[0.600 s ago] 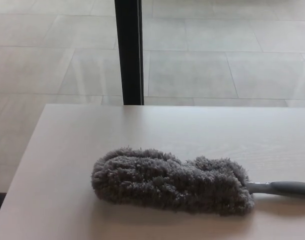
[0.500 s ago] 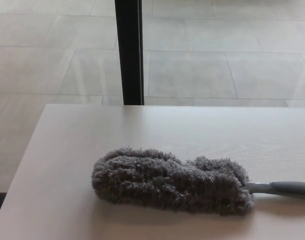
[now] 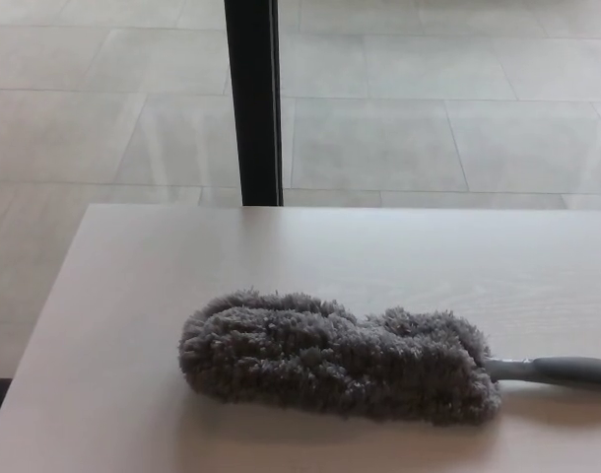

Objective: The robot uses its right hand to pick up the duster kept in the middle of the desk and use it to wipe the desk by swiping its surface twice

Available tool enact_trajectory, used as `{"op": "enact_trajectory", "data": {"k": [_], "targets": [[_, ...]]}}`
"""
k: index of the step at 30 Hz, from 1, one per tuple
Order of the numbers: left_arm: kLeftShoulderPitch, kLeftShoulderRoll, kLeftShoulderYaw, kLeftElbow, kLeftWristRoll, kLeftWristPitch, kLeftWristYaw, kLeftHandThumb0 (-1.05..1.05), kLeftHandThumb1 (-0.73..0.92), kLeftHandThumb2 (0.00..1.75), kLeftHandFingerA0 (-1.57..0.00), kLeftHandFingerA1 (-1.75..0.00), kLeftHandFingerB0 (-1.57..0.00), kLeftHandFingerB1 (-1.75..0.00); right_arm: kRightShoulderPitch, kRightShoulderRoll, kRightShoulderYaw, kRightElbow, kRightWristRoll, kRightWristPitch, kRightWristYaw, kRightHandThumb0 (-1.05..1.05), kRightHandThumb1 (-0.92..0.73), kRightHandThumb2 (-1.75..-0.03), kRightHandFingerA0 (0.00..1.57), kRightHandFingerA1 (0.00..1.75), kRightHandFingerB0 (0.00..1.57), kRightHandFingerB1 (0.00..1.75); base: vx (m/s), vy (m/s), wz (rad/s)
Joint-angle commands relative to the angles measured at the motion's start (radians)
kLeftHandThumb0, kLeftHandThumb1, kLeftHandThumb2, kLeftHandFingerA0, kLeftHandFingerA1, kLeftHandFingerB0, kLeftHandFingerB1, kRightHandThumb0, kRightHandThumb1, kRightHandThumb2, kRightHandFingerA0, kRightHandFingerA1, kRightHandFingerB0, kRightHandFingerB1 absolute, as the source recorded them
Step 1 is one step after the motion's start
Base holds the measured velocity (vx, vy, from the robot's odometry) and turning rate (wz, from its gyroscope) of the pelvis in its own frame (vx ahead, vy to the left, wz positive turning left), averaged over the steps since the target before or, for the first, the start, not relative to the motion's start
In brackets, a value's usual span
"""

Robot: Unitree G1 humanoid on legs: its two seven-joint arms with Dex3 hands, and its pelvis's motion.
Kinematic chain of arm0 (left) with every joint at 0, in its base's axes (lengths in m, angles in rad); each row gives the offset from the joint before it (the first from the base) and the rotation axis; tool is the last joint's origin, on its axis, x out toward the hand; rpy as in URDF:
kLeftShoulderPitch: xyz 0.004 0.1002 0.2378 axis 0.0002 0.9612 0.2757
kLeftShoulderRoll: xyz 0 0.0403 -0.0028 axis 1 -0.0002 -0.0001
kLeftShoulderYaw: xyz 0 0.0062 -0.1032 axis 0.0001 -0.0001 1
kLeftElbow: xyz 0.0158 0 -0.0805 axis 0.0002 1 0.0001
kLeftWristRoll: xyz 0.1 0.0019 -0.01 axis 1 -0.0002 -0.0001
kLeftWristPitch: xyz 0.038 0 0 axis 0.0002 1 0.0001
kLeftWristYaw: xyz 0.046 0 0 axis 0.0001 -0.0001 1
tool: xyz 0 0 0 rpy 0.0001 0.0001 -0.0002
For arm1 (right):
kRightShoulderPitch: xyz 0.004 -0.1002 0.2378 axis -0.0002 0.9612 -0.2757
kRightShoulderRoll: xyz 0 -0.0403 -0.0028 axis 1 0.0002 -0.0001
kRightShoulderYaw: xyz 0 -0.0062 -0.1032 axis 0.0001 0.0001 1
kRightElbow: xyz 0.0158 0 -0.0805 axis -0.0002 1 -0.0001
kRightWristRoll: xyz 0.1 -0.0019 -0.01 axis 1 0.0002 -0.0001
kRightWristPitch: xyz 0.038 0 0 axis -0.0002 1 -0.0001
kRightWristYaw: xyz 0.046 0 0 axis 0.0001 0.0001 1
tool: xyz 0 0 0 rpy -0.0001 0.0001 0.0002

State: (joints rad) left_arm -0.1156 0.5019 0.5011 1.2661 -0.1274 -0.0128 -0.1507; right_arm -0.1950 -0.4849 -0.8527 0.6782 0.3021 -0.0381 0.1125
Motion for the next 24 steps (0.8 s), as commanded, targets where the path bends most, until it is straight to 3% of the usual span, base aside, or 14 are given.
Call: {"op": "enact_trajectory", "data": {"k": [1,2,4,6,8,11,12,13,15,16,18,22,23,24], "targets": [[-0.014,0.047,0.035,0.025,-0.058,0.042,-0.033,-0.56,0.56,0.95,-0.48,-0.70,-0.32,-0.58,-0.168,-0.048,0.219,-0.347,-0.030,-0.032,0.071,-0.84,-0.79,-0.65,0.20,0.46,0.19,0.28,0.00,0.000,0.00],[-0.014,0.048,0.023,0.025,-0.046,0.037,-0.030,-0.56,0.73,0.62,-0.51,-0.67,-0.38,-0.49,-0.188,-0.044,0.285,-0.363,-0.100,-0.064,0.062,-0.83,-0.79,-0.65,0.20,0.44,0.17,0.27,0.00,0.000,0.00],[-0.014,0.047,0.019,0.027,-0.043,0.037,-0.032,-0.56,0.73,0.62,-0.52,-0.68,-0.37,-0.48,-0.200,-0.036,0.348,-0.389,-0.135,-0.066,0.071,-0.86,-0.58,-0.98,0.19,0.53,0.07,0.38,0.00,0.000,0.00],[-0.014,0.047,0.019,0.025,-0.045,0.039,-0.035,-0.57,0.73,0.62,-0.51,-0.67,-0.37,-0.48,-0.238,-0.015,0.489,-0.431,-0.215,-0.065,0.099,-0.87,-0.73,-0.64,0.25,0.43,0.16,0.27,0.00,0.000,0.00],[-0.019,0.046,0.030,0.024,-0.057,0.045,-0.036,-0.55,0.73,0.61,-0.49,-0.69,-0.36,-0.49,-0.263,0.005,0.571,-0.427,-0.246,-0.090,0.131,-0.84,-0.56,-0.94,0.16,0.51,0.08,0.39,0.00,0.000,0.00],[-0.020,0.047,0.033,0.023,-0.062,0.045,-0.048,-0.55,0.73,0.61,-0.46,-0.67,-0.34,-0.48,-0.303,0.021,0.705,-0.357,-0.334,-0.169,0.164,-0.85,-0.74,-0.63,0.23,0.40,0.13,0.24,0.00,0.000,0.00],[-0.020,0.048,0.028,0.025,-0.057,0.044,-0.049,-0.56,0.57,0.94,-0.44,-0.69,-0.28,-0.57,-0.315,0.024,0.776,-0.336,-0.388,-0.187,0.175,-0.92,-0.76,-0.64,0.15,0.45,0.10,0.26,0.00,0.000,0.00],[-0.021,0.049,0.022,0.027,-0.051,0.042,-0.049,-0.56,0.57,0.95,-0.44,-0.69,-0.28,-0.56,-0.317,0.028,0.849,-0.347,-0.430,-0.175,0.200,-0.90,-0.60,-1.00,0.10,0.52,0.06,0.31,0.00,0.000,0.00],[-0.021,0.048,0.023,0.027,-0.053,0.047,-0.044,-0.56,0.57,0.95,-0.45,-0.70,-0.28,-0.57,-0.308,0.041,0.909,-0.359,-0.468,-0.206,0.189,-0.90,-0.75,-0.64,0.17,0.48,0.08,0.28,0.00,0.000,0.00],[-0.016,0.046,0.028,0.027,-0.059,0.041,-0.051,-0.54,0.73,0.62,-0.46,-0.68,-0.32,-0.47,-0.292,0.064,0.974,-0.379,-0.493,-0.187,0.195,-0.88,-0.57,-0.97,0.11,0.52,0.05,0.38,0.00,0.000,0.00],[-0.014,0.044,0.035,0.028,-0.064,0.041,-0.042,-0.56,0.55,0.94,-0.46,-0.70,-0.30,-0.57,-0.284,0.069,1.035,-0.386,-0.538,-0.188,0.188,-0.40,-0.32,-0.98,0.00,0.51,0.00,0.50,0.00,0.000,0.00],[-0.016,0.036,0.035,0.027,-0.068,0.048,-0.043,-0.55,0.56,0.94,-0.46,-0.72,-0.31,-0.58,-0.265,0.061,1.124,-0.367,-0.592,-0.215,0.165,-0.40,-0.34,-0.99,0.01,0.52,0.00,0.50,0.00,0.000,0.00],[-0.017,0.035,0.035,0.029,-0.067,0.047,-0.039,-0.53,0.73,0.61,-0.49,-0.72,-0.37,-0.50,-0.267,0.058,1.142,-0.351,-0.606,-0.226,0.159,-0.40,-0.34,-0.99,0.01,0.52,0.00,0.50,0.00,0.000,0.00],[-0.017,0.035,0.032,0.030,-0.064,0.045,-0.042,-0.57,0.57,0.94,-0.45,-0.70,-0.30,-0.57,-0.269,0.057,1.164,-0.334,-0.617,-0.229,0.155,-0.40,-0.34,-0.99,0.00,0.51,0.00,0.51,0.00,0.000,0.00]]}}
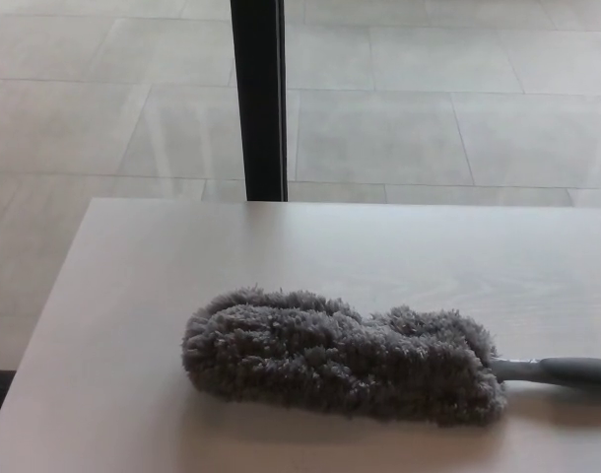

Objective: The robot uses its right hand to pick up the duster kept in the middle of the desk and use it to wipe the desk by swiping its surface twice

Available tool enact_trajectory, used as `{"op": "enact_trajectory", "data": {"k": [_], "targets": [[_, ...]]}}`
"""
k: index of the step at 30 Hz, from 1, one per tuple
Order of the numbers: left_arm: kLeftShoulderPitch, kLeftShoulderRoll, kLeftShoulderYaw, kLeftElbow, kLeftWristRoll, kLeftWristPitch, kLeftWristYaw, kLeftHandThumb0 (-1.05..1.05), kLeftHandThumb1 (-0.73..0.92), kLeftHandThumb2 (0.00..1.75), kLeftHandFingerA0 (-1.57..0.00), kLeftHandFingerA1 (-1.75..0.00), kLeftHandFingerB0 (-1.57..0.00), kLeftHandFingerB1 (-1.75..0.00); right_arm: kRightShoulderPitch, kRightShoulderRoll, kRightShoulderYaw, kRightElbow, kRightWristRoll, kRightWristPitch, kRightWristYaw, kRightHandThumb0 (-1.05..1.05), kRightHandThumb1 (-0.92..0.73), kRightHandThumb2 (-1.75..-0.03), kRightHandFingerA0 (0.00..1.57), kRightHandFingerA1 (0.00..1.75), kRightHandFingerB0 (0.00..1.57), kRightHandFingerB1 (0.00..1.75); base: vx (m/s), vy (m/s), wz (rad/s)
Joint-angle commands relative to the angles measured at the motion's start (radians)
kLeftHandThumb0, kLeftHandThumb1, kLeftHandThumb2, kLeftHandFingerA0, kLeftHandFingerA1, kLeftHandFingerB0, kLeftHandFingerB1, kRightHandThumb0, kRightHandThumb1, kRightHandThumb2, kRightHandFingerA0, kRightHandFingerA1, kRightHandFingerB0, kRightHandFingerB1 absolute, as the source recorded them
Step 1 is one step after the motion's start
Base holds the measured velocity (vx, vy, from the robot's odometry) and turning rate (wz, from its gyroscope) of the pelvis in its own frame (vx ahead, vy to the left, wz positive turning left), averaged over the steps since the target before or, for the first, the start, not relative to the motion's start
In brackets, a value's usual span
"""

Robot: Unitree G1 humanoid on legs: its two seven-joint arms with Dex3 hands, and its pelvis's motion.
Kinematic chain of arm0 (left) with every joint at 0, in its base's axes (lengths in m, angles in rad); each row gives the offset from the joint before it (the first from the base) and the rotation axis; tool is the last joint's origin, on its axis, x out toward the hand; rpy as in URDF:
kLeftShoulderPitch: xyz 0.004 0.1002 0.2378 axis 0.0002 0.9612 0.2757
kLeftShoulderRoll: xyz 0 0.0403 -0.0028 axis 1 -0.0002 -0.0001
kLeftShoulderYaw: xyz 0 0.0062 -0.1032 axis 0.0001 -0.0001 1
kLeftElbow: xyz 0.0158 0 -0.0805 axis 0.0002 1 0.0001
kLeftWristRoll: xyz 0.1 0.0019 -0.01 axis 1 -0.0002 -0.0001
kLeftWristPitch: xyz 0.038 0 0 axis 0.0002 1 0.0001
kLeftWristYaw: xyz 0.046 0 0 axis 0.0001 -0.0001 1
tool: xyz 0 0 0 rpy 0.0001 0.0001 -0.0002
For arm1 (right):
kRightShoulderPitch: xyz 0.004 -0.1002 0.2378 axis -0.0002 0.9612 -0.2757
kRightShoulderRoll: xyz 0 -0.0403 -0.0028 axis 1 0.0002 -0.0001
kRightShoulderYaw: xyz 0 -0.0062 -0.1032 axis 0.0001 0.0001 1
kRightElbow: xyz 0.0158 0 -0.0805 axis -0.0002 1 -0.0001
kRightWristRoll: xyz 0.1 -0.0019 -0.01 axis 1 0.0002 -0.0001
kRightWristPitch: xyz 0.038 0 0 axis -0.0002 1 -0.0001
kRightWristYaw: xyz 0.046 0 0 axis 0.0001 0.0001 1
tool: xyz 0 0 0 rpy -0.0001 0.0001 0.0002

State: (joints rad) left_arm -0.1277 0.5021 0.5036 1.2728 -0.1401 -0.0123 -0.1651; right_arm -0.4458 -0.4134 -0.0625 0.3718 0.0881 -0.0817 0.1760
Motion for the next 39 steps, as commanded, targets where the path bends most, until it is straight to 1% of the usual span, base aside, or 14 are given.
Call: {"op": "enact_trajectory", "data": {"k": [1,3,4,5,10,12,15,16,22,28,29,32,33,39], "targets": [[-0.005,0.035,0.026,0.025,-0.048,0.041,-0.033,-0.57,0.57,0.94,-0.45,-0.70,-0.30,-0.57,-0.021,-0.015,0.396,-0.011,-0.411,-0.182,0.090,-0.40,-0.34,-0.99,0.00,0.51,0.00,0.51,0.00,0.000,0.00],[-0.011,0.038,0.016,0.025,-0.038,0.039,-0.032,-0.53,0.74,0.62,-0.46,-0.66,-0.33,-0.47,-0.031,-0.013,0.424,0.014,-0.417,-0.178,0.080,-0.40,-0.34,-0.99,0.00,0.52,0.00,0.51,0.00,0.000,0.00],[-0.011,0.038,0.016,0.027,-0.037,0.039,-0.035,-0.55,0.56,0.94,-0.44,-0.69,-0.29,-0.56,-0.035,-0.010,0.442,0.038,-0.422,-0.180,0.073,-0.40,-0.35,-0.99,0.01,0.53,0.00,0.51,0.00,0.000,0.00],[-0.011,0.037,0.015,0.029,-0.037,0.038,-0.035,-0.53,0.73,0.62,-0.47,-0.68,-0.34,-0.47,-0.039,-0.011,0.455,0.051,-0.428,-0.178,0.068,-0.40,-0.36,-0.99,0.01,0.53,0.00,0.51,0.00,0.000,0.00],[-0.015,0.038,0.022,0.030,-0.042,0.047,-0.019,-0.55,0.55,0.93,-0.46,-0.70,-0.29,-0.56,-0.062,-0.009,0.512,0.090,-0.451,-0.161,0.036,-0.80,-0.73,-0.63,0.13,0.51,0.13,0.31,0.00,0.000,0.00],[-0.006,0.039,0.020,0.026,-0.043,0.043,-0.032,-0.55,0.73,0.62,-0.45,-0.70,-0.33,-0.49,-0.072,-0.007,0.530,0.101,-0.453,-0.159,0.039,-0.39,-0.39,-1.01,0.02,0.53,0.00,0.50,0.00,0.000,0.00],[-0.006,0.039,0.014,0.027,-0.037,0.046,-0.026,-0.56,0.57,0.94,-0.45,-0.70,-0.30,-0.58,-0.094,0.003,0.571,0.134,-0.479,-0.162,0.006,-0.76,-0.72,-0.62,0.16,0.53,0.15,0.32,0.00,0.000,0.00],[-0.008,0.039,0.011,0.028,-0.033,0.051,-0.022,-0.53,0.74,0.62,-0.46,-0.67,-0.33,-0.48,-0.105,0.008,0.592,0.151,-0.499,-0.165,-0.008,-0.77,-0.56,-0.92,0.12,0.55,0.07,0.43,0.00,0.000,0.00],[-0.002,0.037,0.007,0.030,-0.028,0.042,-0.023,-0.54,0.73,0.61,-0.49,-0.68,-0.35,-0.48,-0.145,0.042,0.644,0.221,-0.521,-0.163,-0.044,-0.75,-0.70,-0.61,0.18,0.51,0.16,0.31,0.00,0.000,0.00],[0.000,0.036,0.000,0.030,-0.025,0.035,-0.035,-0.55,0.74,0.62,-0.49,-0.69,-0.34,-0.48,-0.168,0.061,0.724,0.287,-0.603,-0.189,-0.117,-0.78,-0.54,-0.93,0.16,0.60,0.07,0.45,0.00,0.000,0.00],[0.003,0.037,-0.006,0.030,-0.019,0.030,-0.045,-0.56,0.58,0.95,-0.45,-0.70,-0.28,-0.57,-0.166,0.062,0.748,0.299,-0.621,-0.184,-0.113,-0.75,-0.52,-0.89,0.13,0.57,0.07,0.44,0.00,0.000,0.00],[0.001,0.036,-0.011,0.035,-0.013,0.028,-0.029,-0.55,0.74,0.62,-0.51,-0.68,-0.36,-0.48,-0.161,0.057,0.796,0.328,-0.674,-0.203,-0.161,-0.69,-0.49,-0.86,0.16,0.58,0.10,0.45,0.00,0.000,0.00],[0.003,0.038,-0.002,0.033,-0.024,0.028,-0.049,-0.54,0.75,0.62,-0.47,-0.68,-0.33,-0.48,-0.158,0.053,0.812,0.345,-0.694,-0.237,-0.203,-0.60,-0.64,-0.60,0.21,0.59,0.21,0.36,0.00,0.000,0.00],[0.003,0.041,-0.001,0.031,-0.026,0.029,-0.050,-0.53,0.75,0.63,-0.47,-0.68,-0.34,-0.48,-0.143,0.025,0.892,0.412,-0.800,-0.411,-0.451,-0.39,-0.83,-0.65,0.50,0.82,0.44,0.45,0.00,0.000,0.00]]}}
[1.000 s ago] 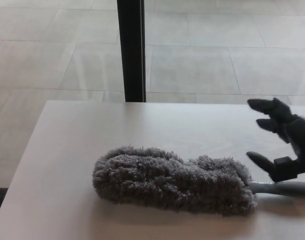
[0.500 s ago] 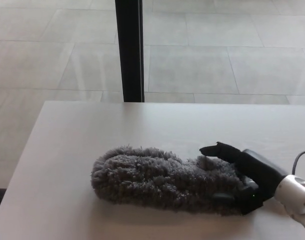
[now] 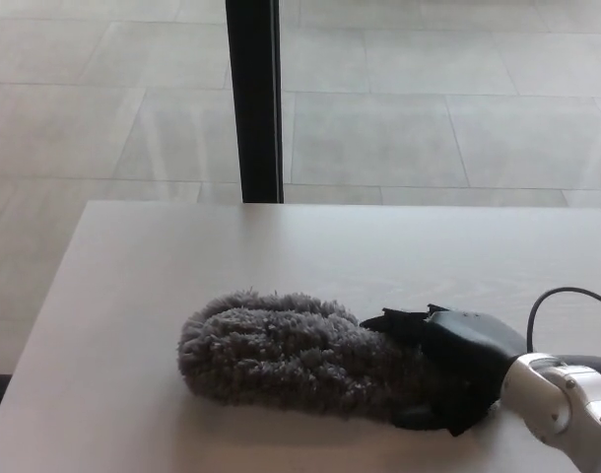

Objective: The robot uses its right hand to pick up the duster kept in the middle of the desk and use it to wipe the desk by swiping its surface twice

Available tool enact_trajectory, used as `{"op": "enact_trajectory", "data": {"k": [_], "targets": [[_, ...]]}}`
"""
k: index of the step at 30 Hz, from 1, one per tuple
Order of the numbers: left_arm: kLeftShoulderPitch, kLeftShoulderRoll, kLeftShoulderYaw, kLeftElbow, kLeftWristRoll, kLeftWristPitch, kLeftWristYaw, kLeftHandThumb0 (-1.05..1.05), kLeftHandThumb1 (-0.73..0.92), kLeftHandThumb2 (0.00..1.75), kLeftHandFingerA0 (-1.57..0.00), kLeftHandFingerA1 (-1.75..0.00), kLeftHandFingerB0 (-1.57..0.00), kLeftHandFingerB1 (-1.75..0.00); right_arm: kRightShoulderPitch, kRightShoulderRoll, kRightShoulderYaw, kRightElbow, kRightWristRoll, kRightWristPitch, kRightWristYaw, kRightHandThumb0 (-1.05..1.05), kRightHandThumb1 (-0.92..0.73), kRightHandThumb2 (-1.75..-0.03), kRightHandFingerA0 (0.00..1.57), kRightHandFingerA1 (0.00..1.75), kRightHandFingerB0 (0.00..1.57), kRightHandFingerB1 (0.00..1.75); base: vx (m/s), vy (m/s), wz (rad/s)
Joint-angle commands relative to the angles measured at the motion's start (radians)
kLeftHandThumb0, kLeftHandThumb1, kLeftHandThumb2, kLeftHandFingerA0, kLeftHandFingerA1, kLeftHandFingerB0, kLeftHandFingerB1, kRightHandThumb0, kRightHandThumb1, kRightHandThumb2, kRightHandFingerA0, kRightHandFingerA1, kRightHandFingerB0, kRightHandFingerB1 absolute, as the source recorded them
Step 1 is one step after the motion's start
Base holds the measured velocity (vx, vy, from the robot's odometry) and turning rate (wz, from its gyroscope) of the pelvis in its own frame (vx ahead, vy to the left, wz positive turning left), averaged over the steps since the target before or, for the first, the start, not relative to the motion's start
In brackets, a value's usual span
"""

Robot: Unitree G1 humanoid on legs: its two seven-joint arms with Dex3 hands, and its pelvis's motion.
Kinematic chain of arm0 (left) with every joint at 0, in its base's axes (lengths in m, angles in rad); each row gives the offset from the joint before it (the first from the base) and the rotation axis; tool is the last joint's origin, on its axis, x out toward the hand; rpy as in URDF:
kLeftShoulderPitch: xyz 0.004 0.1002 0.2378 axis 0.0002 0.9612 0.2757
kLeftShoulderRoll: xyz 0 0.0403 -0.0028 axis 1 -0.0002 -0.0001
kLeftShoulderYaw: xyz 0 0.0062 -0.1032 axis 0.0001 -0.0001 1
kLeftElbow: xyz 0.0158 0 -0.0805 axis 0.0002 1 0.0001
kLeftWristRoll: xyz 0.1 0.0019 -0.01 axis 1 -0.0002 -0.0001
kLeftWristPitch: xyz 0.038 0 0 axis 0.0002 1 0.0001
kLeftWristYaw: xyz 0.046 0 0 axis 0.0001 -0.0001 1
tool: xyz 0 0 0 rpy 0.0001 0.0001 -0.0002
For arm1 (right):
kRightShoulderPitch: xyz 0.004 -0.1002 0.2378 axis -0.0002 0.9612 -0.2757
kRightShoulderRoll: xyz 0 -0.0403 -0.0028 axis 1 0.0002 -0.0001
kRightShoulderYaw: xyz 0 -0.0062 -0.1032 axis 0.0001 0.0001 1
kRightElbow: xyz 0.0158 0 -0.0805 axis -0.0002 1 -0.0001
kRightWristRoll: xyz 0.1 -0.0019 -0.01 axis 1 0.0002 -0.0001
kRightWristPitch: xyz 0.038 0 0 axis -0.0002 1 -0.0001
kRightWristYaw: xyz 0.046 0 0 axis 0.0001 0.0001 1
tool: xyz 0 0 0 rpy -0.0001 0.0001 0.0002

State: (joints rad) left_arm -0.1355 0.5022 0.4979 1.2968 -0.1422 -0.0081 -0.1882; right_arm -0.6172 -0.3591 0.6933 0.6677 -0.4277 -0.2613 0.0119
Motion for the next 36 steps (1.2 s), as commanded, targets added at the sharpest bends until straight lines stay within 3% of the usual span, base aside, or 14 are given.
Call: {"op": "enact_trajectory", "data": {"k": [1,4,5,10,12,16,20,21,22,25,30,33,34,36], "targets": [[0.001,0.036,0.016,0.013,-0.033,0.038,-0.008,-0.53,0.73,0.61,-0.50,-0.69,-0.36,-0.49,0.032,-0.046,0.163,0.108,-0.336,-0.254,-0.374,-0.34,-0.83,-0.70,0.69,1.35,0.54,0.57,0.00,0.000,0.00],[0.004,0.040,0.010,0.008,-0.029,0.032,-0.028,-0.55,0.57,0.95,-0.47,-0.71,-0.31,-0.58,0.036,-0.041,0.201,0.139,-0.400,-0.256,-0.555,-0.36,-0.82,-0.70,0.77,1.65,0.68,0.75,0.00,0.000,0.00],[0.003,0.039,0.007,0.009,-0.026,0.031,-0.025,-0.54,0.73,0.62,-0.50,-0.71,-0.37,-0.50,0.036,-0.046,0.209,0.138,-0.413,-0.258,-0.584,-0.36,-0.81,-0.70,0.74,1.64,0.73,0.80,0.00,0.000,0.00],[-0.001,0.040,0.012,0.009,-0.032,0.028,-0.042,-0.53,0.74,0.62,-0.46,-0.67,-0.33,-0.47,0.031,-0.038,0.266,0.188,-0.484,-0.255,-0.805,-0.31,-0.78,-0.74,0.67,1.71,0.70,1.27,0.00,0.000,0.00],[-0.002,0.040,0.012,0.010,-0.031,0.025,-0.038,-0.56,0.57,0.95,-0.46,-0.70,-0.29,-0.56,0.032,-0.039,0.293,0.196,-0.510,-0.239,-0.855,-0.31,-0.79,-0.71,0.72,1.75,0.59,1.57,0.00,0.000,0.00],[-0.002,0.039,0.016,0.006,-0.036,0.021,-0.044,-0.53,0.73,0.61,-0.50,-0.68,-0.36,-0.47,0.050,-0.028,0.336,0.214,-0.537,-0.182,-0.902,-0.29,-0.65,-0.70,0.86,1.75,0.63,1.42,0.00,0.000,0.00],[0.004,0.037,0.015,0.002,-0.037,0.004,-0.065,-0.54,0.73,0.61,-0.46,-0.67,-0.34,-0.47,0.047,-0.033,0.357,0.213,-0.530,-0.193,-0.863,-0.37,-0.56,-1.03,1.19,1.33,0.80,1.07,0.00,0.000,0.00],[0.001,0.036,0.014,0.003,-0.036,0.005,-0.065,-0.57,0.57,0.95,-0.46,-0.70,-0.32,-0.58,0.049,-0.033,0.363,0.212,-0.531,-0.190,-0.860,-0.39,-0.56,-1.02,1.21,1.34,0.80,1.05,0.00,0.000,0.00],[0.000,0.037,0.012,0.002,-0.034,0.007,-0.063,-0.56,0.57,0.95,-0.46,-0.70,-0.32,-0.58,0.050,-0.032,0.365,0.211,-0.529,-0.190,-0.856,-0.36,-0.71,-0.72,0.99,1.74,0.79,1.10,0.00,0.000,0.00],[-0.002,0.037,0.009,0.000,-0.032,0.006,-0.067,-0.53,0.74,0.62,-0.46,-0.68,-0.36,-0.49,0.049,-0.027,0.382,0.225,-0.525,-0.196,-0.858,-0.45,-0.58,-0.76,1.07,1.59,0.90,0.95,0.00,0.000,0.00],[-0.005,0.037,0.008,-0.004,-0.031,0.008,-0.068,-0.54,0.57,0.95,-0.46,-0.70,-0.33,-0.58,0.039,-0.030,0.469,0.244,-0.613,-0.166,-0.999,-0.38,-0.71,-0.69,0.95,1.74,0.70,1.19,0.00,0.000,0.00],[-0.013,0.036,0.009,-0.003,-0.032,0.007,-0.069,-0.55,0.57,0.95,-0.46,-0.69,-0.34,-0.58,0.023,-0.026,0.518,0.267,-0.653,-0.151,-1.089,-0.41,-0.49,-0.96,1.19,1.35,0.80,1.10,0.00,0.000,0.00],[-0.009,0.034,0.005,-0.007,-0.028,-0.001,-0.069,-0.53,0.74,0.62,-0.48,-0.66,-0.38,-0.49,0.012,-0.020,0.567,0.292,-0.700,-0.130,-1.159,-0.35,-0.62,-0.68,0.93,1.75,0.73,1.28,0.00,0.000,0.00],[-0.011,0.036,-0.010,0.000,-0.011,-0.009,-0.074,-0.57,0.59,0.96,-0.46,-0.68,-0.32,-0.57,0.008,-0.027,0.578,0.293,-0.692,-0.151,-1.119,-0.45,-0.50,-0.97,1.23,1.36,0.82,1.06,0.00,0.000,0.00]]}}
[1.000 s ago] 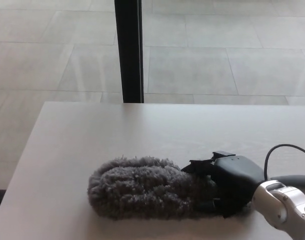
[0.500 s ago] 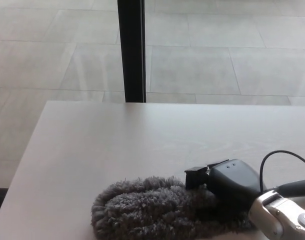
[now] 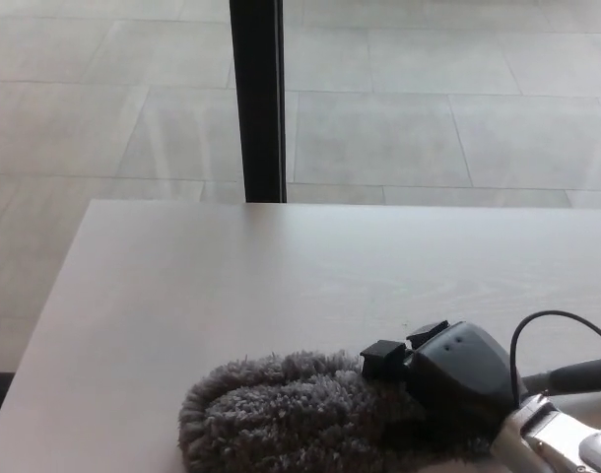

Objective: The robot uses its right hand to pick up the duster kept in the middle of the desk and use it to wipe the desk by swiping its surface twice

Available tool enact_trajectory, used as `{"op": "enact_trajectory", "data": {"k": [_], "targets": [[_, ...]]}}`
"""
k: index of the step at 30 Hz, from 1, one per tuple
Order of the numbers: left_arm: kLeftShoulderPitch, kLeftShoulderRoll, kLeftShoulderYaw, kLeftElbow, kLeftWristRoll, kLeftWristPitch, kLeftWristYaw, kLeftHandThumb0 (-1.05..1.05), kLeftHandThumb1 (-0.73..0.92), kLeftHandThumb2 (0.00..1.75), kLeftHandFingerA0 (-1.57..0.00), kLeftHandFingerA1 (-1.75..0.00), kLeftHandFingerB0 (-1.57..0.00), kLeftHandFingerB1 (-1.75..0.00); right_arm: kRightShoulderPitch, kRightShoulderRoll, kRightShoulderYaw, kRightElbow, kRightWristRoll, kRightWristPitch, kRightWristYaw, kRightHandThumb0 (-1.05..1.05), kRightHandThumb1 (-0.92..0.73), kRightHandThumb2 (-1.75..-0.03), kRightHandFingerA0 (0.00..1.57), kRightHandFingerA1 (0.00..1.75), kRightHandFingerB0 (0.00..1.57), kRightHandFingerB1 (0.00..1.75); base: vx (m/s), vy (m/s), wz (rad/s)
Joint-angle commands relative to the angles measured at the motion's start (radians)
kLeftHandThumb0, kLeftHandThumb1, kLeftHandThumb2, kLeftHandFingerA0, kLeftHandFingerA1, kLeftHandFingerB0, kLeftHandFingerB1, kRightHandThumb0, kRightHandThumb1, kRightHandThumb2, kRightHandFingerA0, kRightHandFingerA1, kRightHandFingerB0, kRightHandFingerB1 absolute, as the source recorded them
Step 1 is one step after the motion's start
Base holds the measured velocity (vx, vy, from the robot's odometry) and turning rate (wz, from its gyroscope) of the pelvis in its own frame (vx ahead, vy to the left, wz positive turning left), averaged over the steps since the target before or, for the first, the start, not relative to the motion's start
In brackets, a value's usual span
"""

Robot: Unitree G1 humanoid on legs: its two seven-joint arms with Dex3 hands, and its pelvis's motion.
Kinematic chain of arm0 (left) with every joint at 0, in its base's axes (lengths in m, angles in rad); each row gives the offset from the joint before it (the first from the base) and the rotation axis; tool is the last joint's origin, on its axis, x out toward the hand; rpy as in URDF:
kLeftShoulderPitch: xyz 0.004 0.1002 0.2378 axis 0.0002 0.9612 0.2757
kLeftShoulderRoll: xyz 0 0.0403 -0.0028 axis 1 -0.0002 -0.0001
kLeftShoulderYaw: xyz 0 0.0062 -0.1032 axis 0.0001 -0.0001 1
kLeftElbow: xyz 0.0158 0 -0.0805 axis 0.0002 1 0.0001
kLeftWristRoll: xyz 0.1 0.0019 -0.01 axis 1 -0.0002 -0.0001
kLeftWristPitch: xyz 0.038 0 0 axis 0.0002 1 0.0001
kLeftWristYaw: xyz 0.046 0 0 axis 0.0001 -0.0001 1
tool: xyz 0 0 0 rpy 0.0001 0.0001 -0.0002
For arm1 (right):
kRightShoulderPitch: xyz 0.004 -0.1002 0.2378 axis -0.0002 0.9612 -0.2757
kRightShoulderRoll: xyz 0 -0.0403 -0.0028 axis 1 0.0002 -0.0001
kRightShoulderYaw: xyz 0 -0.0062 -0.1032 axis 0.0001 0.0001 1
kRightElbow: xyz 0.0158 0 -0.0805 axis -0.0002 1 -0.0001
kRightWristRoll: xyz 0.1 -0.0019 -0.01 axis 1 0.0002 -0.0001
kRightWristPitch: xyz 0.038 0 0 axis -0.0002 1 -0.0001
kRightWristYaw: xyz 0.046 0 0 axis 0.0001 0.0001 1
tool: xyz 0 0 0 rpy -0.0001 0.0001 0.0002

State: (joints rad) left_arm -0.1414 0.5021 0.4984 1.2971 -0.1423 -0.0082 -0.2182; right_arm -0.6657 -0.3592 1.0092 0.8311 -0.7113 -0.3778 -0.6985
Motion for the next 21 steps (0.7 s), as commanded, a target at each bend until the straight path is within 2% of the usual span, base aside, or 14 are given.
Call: {"op": "enact_trajectory", "data": {"k": [1,2,3,4,5,6,8,9,10,13,15,16,20,21], "targets": [[-0.006,0.036,-0.012,0.000,-0.010,-0.009,-0.045,-0.57,0.59,0.96,-0.46,-0.68,-0.32,-0.57,0.053,-0.026,0.269,0.134,-0.407,-0.034,-0.415,-0.45,-0.50,-0.97,1.23,1.36,0.82,1.06,0.00,0.000,0.00],[-0.009,0.033,0.008,0.001,-0.030,0.001,-0.043,-0.56,0.57,0.94,-0.46,-0.68,-0.34,-0.58,0.049,-0.015,0.284,0.149,-0.419,-0.010,-0.453,-0.39,-0.61,-0.65,1.00,1.75,0.83,1.19,0.00,0.000,0.00],[-0.007,0.032,0.008,0.000,-0.031,-0.003,-0.049,-0.53,0.74,0.62,-0.47,-0.65,-0.36,-0.47,0.043,-0.011,0.292,0.156,-0.423,0.008,-0.448,-0.40,-0.62,-0.64,0.98,1.75,0.84,1.12,0.00,0.000,0.00],[-0.006,0.032,0.009,-0.002,-0.033,-0.006,-0.054,-0.54,0.74,0.62,-0.46,-0.66,-0.36,-0.48,0.034,-0.012,0.294,0.155,-0.418,0.024,-0.406,-0.41,-0.64,-0.64,0.95,1.73,0.79,0.98,0.00,0.000,0.00],[-0.005,0.032,0.008,-0.003,-0.032,-0.008,-0.054,-0.54,0.74,0.62,-0.46,-0.66,-0.36,-0.48,0.029,-0.009,0.277,0.160,-0.389,0.023,-0.370,-0.40,-0.50,-0.97,1.27,1.38,0.79,0.97,0.00,0.000,0.00],[-0.006,0.031,0.008,-0.003,-0.032,-0.007,-0.053,-0.54,0.74,0.62,-0.47,-0.67,-0.37,-0.48,0.026,-0.006,0.259,0.165,-0.359,0.021,-0.352,-0.30,-0.66,-0.71,0.97,1.69,0.76,1.04,0.00,0.000,0.00],[-0.006,0.030,0.011,-0.003,-0.036,-0.004,-0.056,-0.54,0.74,0.62,-0.46,-0.66,-0.36,-0.48,0.027,0.005,0.213,0.184,-0.297,0.017,-0.354,-0.29,-0.59,-0.68,1.03,1.69,0.85,1.00,0.00,0.000,0.00],[-0.007,0.030,0.010,-0.003,-0.034,-0.004,-0.055,-0.54,0.57,0.95,-0.47,-0.70,-0.33,-0.57,0.012,0.002,0.171,0.203,-0.247,0.017,-0.317,-0.29,-0.64,-0.73,0.90,1.74,0.73,1.24,0.00,0.000,0.00],[-0.005,0.030,0.001,-0.005,-0.025,-0.012,-0.056,-0.56,0.58,0.96,-0.45,-0.70,-0.32,-0.58,-0.013,-0.012,0.125,0.215,-0.196,0.029,-0.230,-0.30,-0.70,-0.74,0.87,1.74,0.70,1.24,0.00,0.000,0.00],[0.003,0.030,0.008,-0.002,-0.034,-0.009,-0.065,-0.53,0.74,0.62,-0.47,-0.68,-0.38,-0.48,-0.039,-0.025,0.066,0.254,-0.162,0.066,-0.191,-0.28,-0.64,-0.71,0.95,1.68,0.84,1.10,0.00,0.000,0.00],[0.005,0.030,0.011,-0.006,-0.036,-0.011,-0.056,-0.52,0.73,0.62,-0.49,-0.68,-0.38,-0.48,-0.064,-0.034,0.010,0.308,-0.128,0.038,-0.163,-0.27,-0.65,-0.67,0.91,1.71,0.82,1.15,0.00,0.000,0.00],[0.005,0.032,-0.002,-0.006,-0.023,-0.013,-0.054,-0.56,0.59,0.96,-0.47,-0.70,-0.34,-0.58,-0.076,-0.041,-0.016,0.331,-0.120,0.060,-0.145,-0.24,-0.64,-0.67,0.83,1.75,0.74,1.44,0.00,0.000,0.00],[0.006,0.032,-0.008,-0.006,-0.022,-0.019,-0.060,-0.57,0.58,0.96,-0.46,-0.70,-0.34,-0.58,-0.089,-0.054,-0.091,0.358,-0.110,0.122,-0.101,-0.26,-0.59,-0.59,0.89,1.70,0.88,1.06,0.00,0.000,0.00],[-0.001,0.031,0.008,-0.001,-0.037,-0.005,-0.039,-0.54,0.72,0.61,-0.52,-0.68,-0.41,-0.49,-0.099,-0.058,-0.123,0.372,-0.094,0.134,-0.072,-0.20,-0.58,-0.65,0.86,1.72,0.80,1.28,0.00,0.000,0.00]]}}
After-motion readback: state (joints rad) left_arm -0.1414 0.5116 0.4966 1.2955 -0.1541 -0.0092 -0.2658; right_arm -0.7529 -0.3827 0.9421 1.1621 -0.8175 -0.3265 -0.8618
